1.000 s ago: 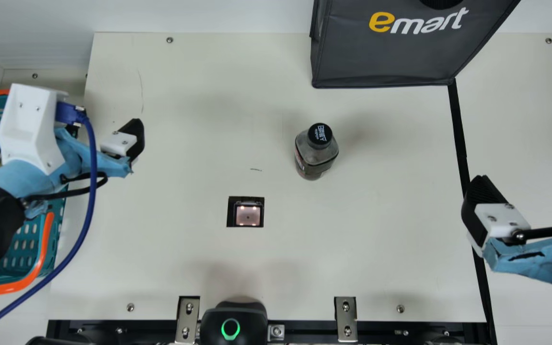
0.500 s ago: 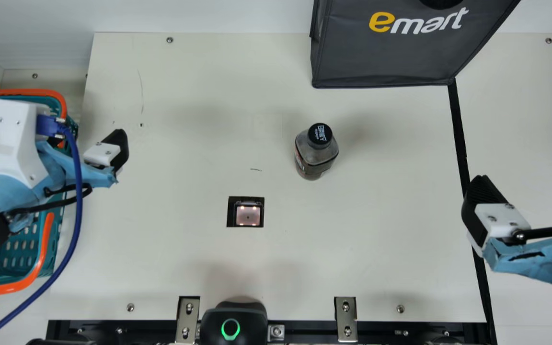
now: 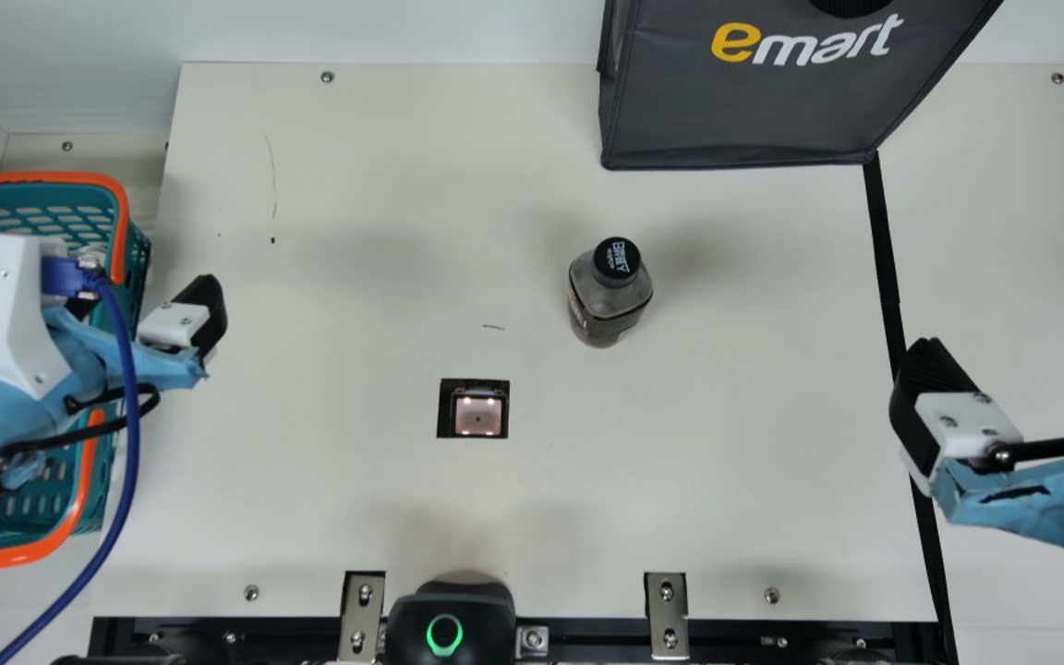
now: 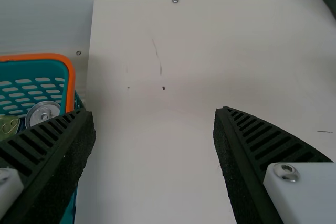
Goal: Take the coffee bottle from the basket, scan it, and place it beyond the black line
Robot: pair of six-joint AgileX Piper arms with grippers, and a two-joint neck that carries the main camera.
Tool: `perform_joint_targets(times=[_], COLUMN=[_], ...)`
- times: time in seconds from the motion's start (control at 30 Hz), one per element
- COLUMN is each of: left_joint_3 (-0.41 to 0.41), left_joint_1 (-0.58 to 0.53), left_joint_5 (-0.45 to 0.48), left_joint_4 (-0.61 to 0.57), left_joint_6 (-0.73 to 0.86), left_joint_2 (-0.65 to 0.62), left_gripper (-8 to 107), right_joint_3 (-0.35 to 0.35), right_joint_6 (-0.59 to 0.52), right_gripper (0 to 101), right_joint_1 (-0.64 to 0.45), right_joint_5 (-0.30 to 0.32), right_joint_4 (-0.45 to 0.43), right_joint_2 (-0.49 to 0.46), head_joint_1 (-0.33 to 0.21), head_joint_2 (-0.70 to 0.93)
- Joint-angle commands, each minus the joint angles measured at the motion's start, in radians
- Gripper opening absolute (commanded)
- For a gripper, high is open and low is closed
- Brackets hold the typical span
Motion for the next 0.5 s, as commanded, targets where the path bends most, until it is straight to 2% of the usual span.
perform_joint_targets(times=[0.0,0.47], left_joint_3=[0.005,0.031], left_joint_1=[0.003,0.017], left_joint_5=[0.002,0.014], left_joint_4=[0.003,0.04], left_joint_6=[-0.007,-0.052], left_joint_2=[-0.008,-0.056], left_gripper=[90,90], right_joint_3=[0.0,0.0], right_joint_6=[0.0,0.0], right_gripper=[91,91], right_joint_1=[0.0,0.0], right_joint_5=[0.0,0.0], right_joint_4=[0.0,0.0], right_joint_2=[0.0,0.0], head_joint_1=[-0.027,-0.027], head_joint_2=[0.002,0.002])
